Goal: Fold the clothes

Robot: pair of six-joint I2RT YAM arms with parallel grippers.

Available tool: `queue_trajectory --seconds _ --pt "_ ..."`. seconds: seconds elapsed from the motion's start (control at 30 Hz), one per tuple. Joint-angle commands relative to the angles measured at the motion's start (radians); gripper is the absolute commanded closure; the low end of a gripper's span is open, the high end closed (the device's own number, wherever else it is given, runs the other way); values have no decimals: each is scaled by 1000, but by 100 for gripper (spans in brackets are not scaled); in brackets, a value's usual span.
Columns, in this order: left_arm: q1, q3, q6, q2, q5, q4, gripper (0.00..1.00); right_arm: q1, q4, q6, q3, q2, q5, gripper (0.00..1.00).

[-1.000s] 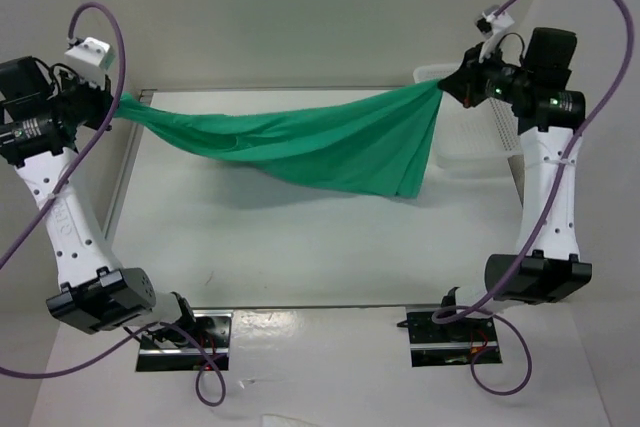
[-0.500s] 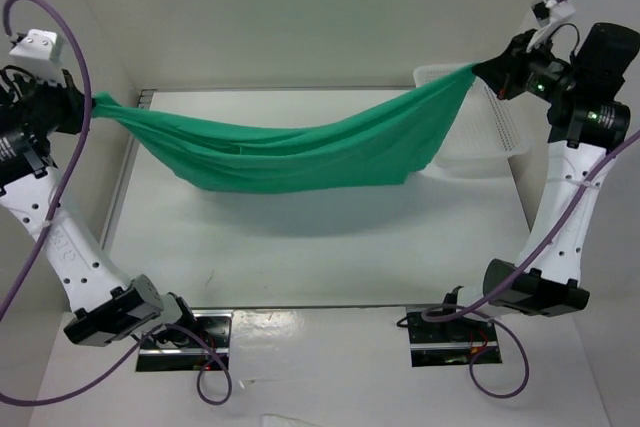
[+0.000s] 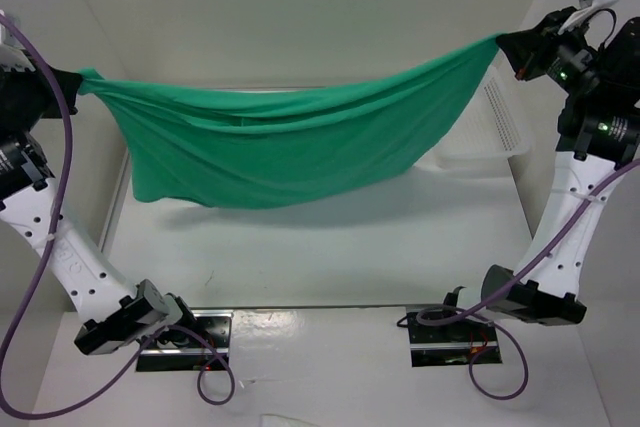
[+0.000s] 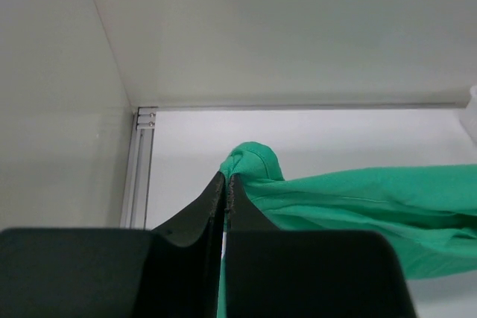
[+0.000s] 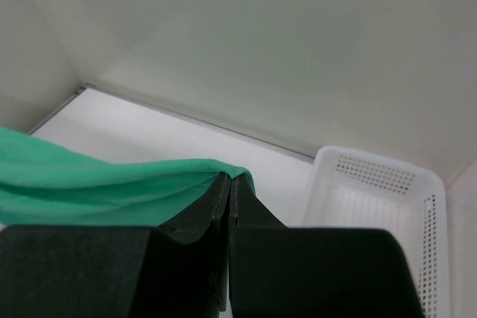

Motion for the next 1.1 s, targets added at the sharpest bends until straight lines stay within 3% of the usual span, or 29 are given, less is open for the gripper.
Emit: queue_trajectory --seconds 0.0,0.1,0.13,0.23,0.33,0.6,0.83,1.07 --pt "7 -9 -120 15 -7 151 100 86 88 51 67 72 205 100" --pt "-2 -9 -144 26 -59 192 100 228 13 5 177 144 363 100" --pt "-2 12 -145 53 -90 192 100 253 2 5 203 193 443 100" --pt "-2 116 -157 139 -121 171 100 267 -79 31 384 340 482 100" --pt "-21 292 -180 260 -121 96 100 267 -249 57 761 563 473 100" --pt "-117 820 -189 515 -122 -128 100 327 -196 46 814 568 557 100" --pt "-146 794 -178 408 -90 -118 100 327 -215 46 834 482 491 100" --pt "-146 781 -169 240 -145 -138 100 327 -262 13 793 307 418 100"
